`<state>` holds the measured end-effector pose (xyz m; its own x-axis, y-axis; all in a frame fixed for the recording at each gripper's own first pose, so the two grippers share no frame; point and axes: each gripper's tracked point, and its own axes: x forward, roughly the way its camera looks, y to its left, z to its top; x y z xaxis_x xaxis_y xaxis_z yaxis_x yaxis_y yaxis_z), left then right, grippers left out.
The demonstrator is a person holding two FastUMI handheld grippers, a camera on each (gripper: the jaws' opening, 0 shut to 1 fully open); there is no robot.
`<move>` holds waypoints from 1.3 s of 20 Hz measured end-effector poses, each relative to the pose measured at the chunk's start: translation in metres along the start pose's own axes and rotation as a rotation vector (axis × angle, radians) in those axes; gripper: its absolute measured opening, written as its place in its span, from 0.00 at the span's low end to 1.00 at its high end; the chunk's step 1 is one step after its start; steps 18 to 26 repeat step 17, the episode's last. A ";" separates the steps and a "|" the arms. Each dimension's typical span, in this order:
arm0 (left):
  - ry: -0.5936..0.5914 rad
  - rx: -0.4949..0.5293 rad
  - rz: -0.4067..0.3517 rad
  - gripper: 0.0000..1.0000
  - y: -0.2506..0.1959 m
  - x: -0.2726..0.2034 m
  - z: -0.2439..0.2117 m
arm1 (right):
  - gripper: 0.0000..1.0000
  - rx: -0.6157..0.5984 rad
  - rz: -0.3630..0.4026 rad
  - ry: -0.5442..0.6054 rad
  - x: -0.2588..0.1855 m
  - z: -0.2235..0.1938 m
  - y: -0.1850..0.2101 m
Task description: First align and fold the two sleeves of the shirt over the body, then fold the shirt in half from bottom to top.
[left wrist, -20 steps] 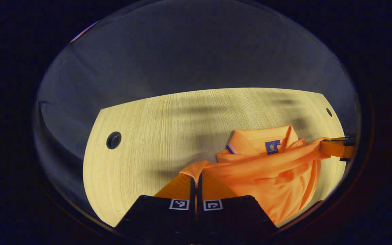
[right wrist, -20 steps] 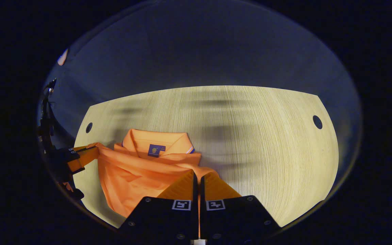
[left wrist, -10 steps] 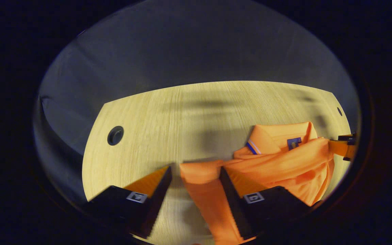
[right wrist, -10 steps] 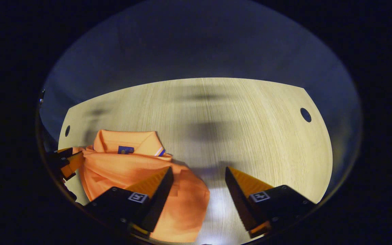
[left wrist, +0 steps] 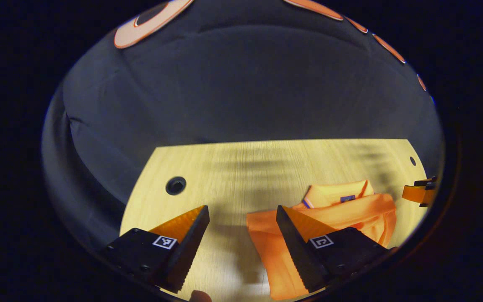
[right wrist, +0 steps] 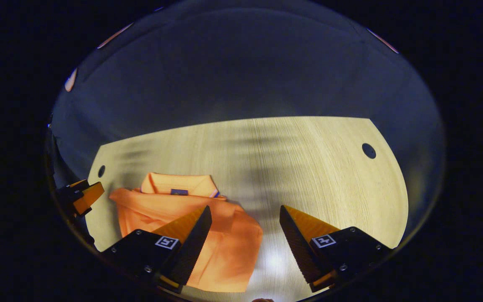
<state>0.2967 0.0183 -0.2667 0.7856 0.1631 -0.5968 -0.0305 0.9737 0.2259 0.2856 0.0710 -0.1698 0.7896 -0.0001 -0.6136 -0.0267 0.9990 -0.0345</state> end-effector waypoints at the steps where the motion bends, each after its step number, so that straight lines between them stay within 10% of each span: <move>1: -0.049 -0.003 0.001 0.99 0.001 -0.018 0.018 | 0.99 -0.002 0.016 -0.033 -0.014 0.007 0.005; 15: -0.537 -0.071 0.013 0.98 -0.013 -0.307 0.084 | 0.99 -0.038 0.142 -0.472 -0.243 0.034 0.007; 26: -0.561 -0.095 0.009 0.98 -0.019 -0.329 0.070 | 0.99 -0.064 0.142 -0.516 -0.260 0.028 0.005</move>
